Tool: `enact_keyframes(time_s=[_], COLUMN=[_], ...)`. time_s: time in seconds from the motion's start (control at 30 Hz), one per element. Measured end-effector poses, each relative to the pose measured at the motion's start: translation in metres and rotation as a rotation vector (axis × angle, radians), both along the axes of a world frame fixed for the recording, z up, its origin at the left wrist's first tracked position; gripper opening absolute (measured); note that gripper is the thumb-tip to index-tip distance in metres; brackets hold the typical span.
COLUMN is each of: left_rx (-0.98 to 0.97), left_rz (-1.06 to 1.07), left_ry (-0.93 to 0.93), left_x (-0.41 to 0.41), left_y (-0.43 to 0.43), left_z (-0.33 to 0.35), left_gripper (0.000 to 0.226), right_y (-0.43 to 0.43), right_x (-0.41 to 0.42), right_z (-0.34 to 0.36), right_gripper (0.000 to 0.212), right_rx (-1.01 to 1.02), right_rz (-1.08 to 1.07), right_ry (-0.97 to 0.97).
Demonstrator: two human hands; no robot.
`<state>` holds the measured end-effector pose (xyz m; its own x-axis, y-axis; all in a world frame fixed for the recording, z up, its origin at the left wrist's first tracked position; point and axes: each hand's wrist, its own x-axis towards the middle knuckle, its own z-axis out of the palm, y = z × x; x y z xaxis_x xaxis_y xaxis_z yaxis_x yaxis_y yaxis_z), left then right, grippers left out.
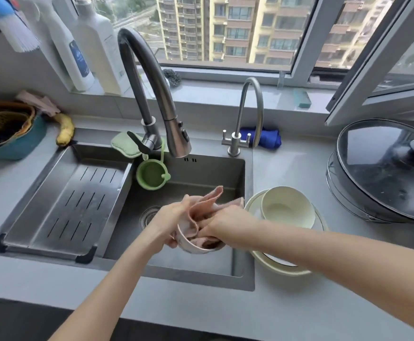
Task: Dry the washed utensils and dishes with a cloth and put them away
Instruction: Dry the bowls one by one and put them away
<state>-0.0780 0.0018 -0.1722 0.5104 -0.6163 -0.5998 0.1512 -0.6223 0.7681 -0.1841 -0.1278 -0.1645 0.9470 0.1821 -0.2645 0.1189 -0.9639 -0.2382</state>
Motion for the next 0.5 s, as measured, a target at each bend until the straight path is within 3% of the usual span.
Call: enact_keyframes(time_s=[0.07,0.13,0.2,0.27,0.37,0.43,0.5], left_rx=[-0.001,0.006,0.015,-0.001,-0.06,-0.108,-0.117], left_rz=[-0.027,-0.033,-0.068,-0.059,-0.051,-0.073,-0.067], left_ry=[0.068,0.13,0.175,0.201,0.211,0.197,0.167], left_x=[0.003,0.006,0.005,0.003,0.002,0.001,0.001], left_y=[0.001,0.0,0.001,0.003,0.004,0.006,0.007], left_z=[-0.001,-0.001,0.0,-0.001,0.002,0.004,0.008], left_gripper=[0.046,0.05,0.054,0.062,0.069,0.061,0.06], right_y=[-0.006,-0.005,-0.003,-0.006,-0.01,-0.002,0.002], right_x=[0.004,0.006,0.004,-0.003,-0.02,-0.024,-0.028], right_z=[-0.01,0.004,0.025,0.035,0.021,0.001,-0.008], right_gripper=[0.038,0.042,0.04,0.037,0.051,0.058,0.052], right_rx=[-0.148,-0.064,0.087,0.227,0.111,0.136,0.132], right_rz=[0.14,0.174,0.075,-0.077,-0.212,-0.163,-0.021], right_ry=[-0.083,-0.013,0.051,-0.126,-0.415,-0.378,-0.333])
